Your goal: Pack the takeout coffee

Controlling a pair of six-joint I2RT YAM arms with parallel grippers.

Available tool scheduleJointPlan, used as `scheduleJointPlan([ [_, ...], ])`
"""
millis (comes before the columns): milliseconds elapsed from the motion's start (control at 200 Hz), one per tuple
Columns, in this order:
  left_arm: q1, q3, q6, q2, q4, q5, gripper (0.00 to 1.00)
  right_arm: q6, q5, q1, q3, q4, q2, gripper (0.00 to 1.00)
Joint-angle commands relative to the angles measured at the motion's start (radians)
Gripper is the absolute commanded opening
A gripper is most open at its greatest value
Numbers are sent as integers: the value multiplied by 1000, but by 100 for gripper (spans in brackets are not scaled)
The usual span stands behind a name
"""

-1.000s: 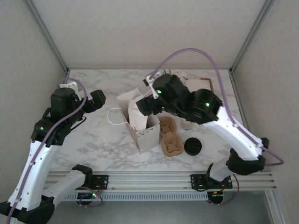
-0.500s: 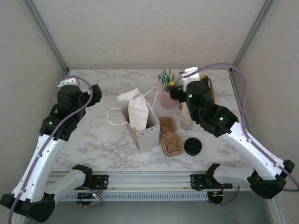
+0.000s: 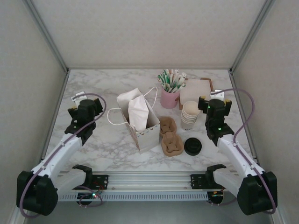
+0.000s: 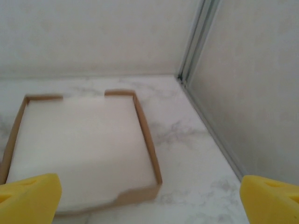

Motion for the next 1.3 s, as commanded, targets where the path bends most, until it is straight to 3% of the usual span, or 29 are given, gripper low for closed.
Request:
scheduleJointPlan([
  [0, 12, -62, 43, 46, 194, -70, 100, 0, -57, -34, -114, 182, 41, 99],
  [235, 26, -136, 123, 192, 347, -54, 100, 63, -137, -114, -252, 373, 160, 99],
  [651, 70, -208, 97, 249, 506, 33, 100, 67, -208, -125, -233, 366, 149, 99],
  [746, 78, -211, 95, 250, 519, 46, 100, 70, -209, -128, -222, 352, 138, 99],
  [836, 78, -213, 98, 248, 520, 58, 100, 92, -319, -127, -190, 285, 83, 99],
  [1081, 81, -216, 100, 242, 517, 63, 100, 134, -457, -128, -99, 152, -42, 99],
  [1291, 81, -219, 100, 240, 522, 63, 100, 153, -402, -127, -79, 117, -107, 99],
])
